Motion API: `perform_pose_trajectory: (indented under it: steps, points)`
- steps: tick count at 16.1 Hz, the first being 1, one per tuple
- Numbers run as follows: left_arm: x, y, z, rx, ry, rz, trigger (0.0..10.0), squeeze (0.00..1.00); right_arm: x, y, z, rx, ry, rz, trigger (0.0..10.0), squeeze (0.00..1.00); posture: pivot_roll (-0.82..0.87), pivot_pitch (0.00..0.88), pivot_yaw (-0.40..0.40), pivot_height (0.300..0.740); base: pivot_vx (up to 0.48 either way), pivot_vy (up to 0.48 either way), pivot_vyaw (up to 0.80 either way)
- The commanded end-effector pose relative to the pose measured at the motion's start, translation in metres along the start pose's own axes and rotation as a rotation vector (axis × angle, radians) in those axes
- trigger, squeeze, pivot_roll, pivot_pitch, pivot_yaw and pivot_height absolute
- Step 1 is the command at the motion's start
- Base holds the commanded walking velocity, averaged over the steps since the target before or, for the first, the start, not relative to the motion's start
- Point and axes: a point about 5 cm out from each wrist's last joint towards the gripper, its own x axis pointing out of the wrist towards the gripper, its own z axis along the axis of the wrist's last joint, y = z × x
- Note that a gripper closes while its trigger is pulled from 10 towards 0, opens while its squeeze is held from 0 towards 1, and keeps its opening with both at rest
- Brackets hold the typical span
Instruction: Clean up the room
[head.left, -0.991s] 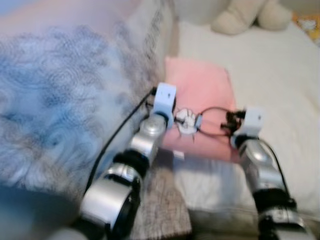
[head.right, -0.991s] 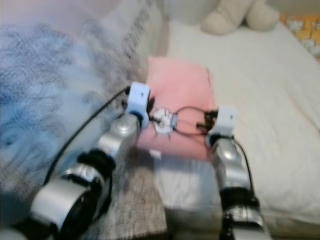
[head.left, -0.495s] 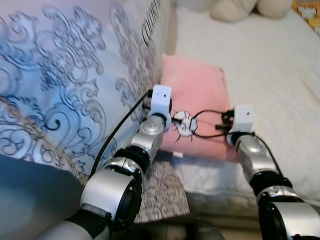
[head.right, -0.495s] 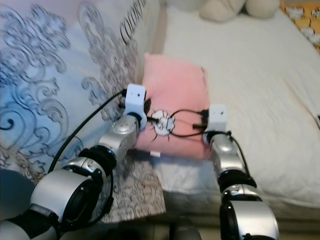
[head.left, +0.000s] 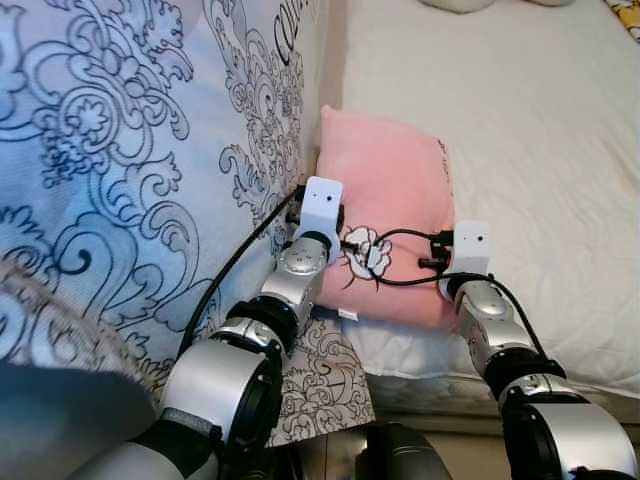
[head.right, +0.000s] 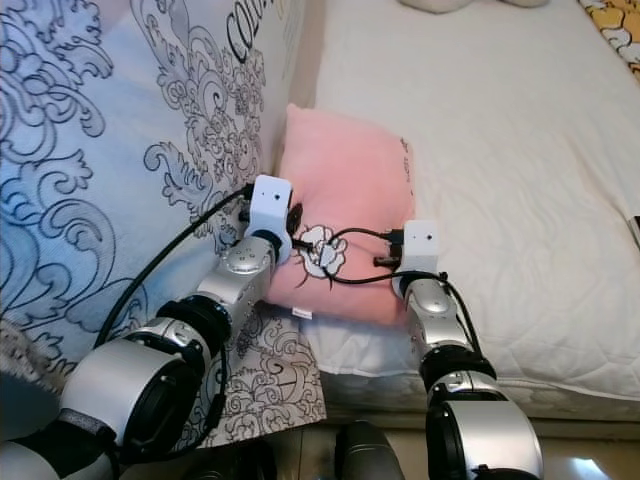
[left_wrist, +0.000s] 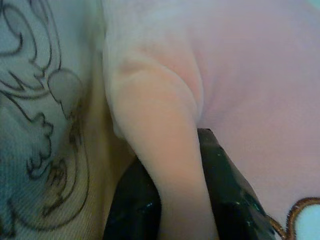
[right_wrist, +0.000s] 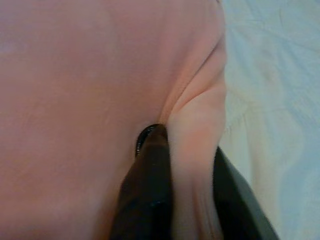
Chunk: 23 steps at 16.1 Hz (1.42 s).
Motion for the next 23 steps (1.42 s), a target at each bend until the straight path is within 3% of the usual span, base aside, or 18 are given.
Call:
perform_pose_trajectory:
  steps: [1, 4, 6, 8, 10, 12, 13, 14, 15, 17, 18, 21, 23]
  points:
    - [0.002, 0.011, 0.010, 0.040, -0.053, 0.026, 10.0, 1.00, -0.004, 0.004, -0.019, 0.017, 0.075, -0.004, 10.0, 1.00, -0.22, 0.241, 0.089, 0.740, 0.000, 0.000, 0.00]
    - [0.004, 0.014, 0.025, 0.041, -0.114, 0.036, 10.0, 1.00, -0.006, 0.011, -0.023, 0.062, 0.080, 0.004, 10.0, 1.00, -0.21, 0.245, 0.085, 0.740, 0.000, 0.000, 0.00]
    - [0.004, 0.013, 0.031, 0.084, -0.150, 0.028, 10.0, 1.00, -0.005, 0.018, -0.022, 0.120, 0.076, 0.013, 10.0, 1.00, -0.20, 0.245, 0.081, 0.740, 0.000, 0.000, 0.00]
    - [0.005, 0.011, 0.038, 0.137, -0.183, 0.016, 10.0, 1.00, -0.003, 0.022, -0.016, 0.120, 0.040, 0.008, 10.0, 1.00, -0.20, 0.242, 0.075, 0.740, 0.000, 0.000, 0.00]
    - [0.002, -0.011, 0.038, 0.259, -0.229, -0.058, 10.0, 1.00, -0.006, 0.028, -0.014, 0.085, -0.013, 0.025, 10.0, 1.00, -0.20, 0.234, 0.075, 0.740, 0.000, 0.000, 0.00]
    - [-0.001, -0.016, 0.025, 0.267, -0.214, -0.056, 10.0, 1.00, -0.009, 0.027, -0.016, 0.094, -0.025, 0.015, 10.0, 1.00, -0.19, 0.226, 0.070, 0.740, 0.000, 0.000, 0.00]
    - [-0.004, -0.013, 0.022, 0.261, -0.234, -0.038, 10.0, 1.00, -0.011, 0.028, -0.020, 0.103, -0.026, 0.012, 10.0, 1.00, -0.19, 0.226, 0.072, 0.740, 0.000, 0.000, 0.00]
    - [-0.007, -0.005, 0.033, 0.279, -0.334, -0.011, 10.0, 1.00, -0.014, 0.031, -0.025, 0.109, -0.021, 0.021, 10.0, 1.00, -0.17, 0.211, 0.074, 0.740, 0.000, 0.000, 0.00]
    - [-0.008, -0.004, 0.037, 0.282, -0.359, -0.006, 10.0, 1.00, -0.015, 0.032, -0.026, 0.110, -0.020, 0.023, 10.0, 1.00, -0.17, 0.211, 0.074, 0.740, 0.000, 0.000, 0.00]
    - [-0.021, 0.000, 0.060, 0.365, -0.525, 0.004, 10.0, 1.00, -0.017, 0.038, -0.024, 0.117, -0.043, 0.030, 10.0, 1.00, -0.16, 0.166, 0.070, 0.740, 0.000, 0.000, 0.00]
    - [-0.028, -0.002, 0.063, 0.381, -0.552, -0.004, 10.0, 1.00, -0.017, 0.041, -0.020, 0.106, -0.070, 0.038, 10.0, 1.00, -0.15, 0.157, 0.068, 0.740, 0.000, 0.000, 0.00]
    - [-0.039, -0.007, 0.052, 0.296, -0.505, -0.014, 10.0, 1.00, -0.017, 0.042, -0.009, 0.080, -0.133, 0.034, 10.0, 1.00, -0.13, 0.128, 0.062, 0.740, 0.000, 0.000, 0.00]
    - [-0.053, -0.013, 0.052, 0.311, -0.525, -0.040, 10.0, 1.00, -0.020, 0.036, -0.001, 0.078, -0.201, -0.009, 10.0, 1.00, -0.12, 0.105, 0.058, 0.740, 0.000, 0.000, 0.00]
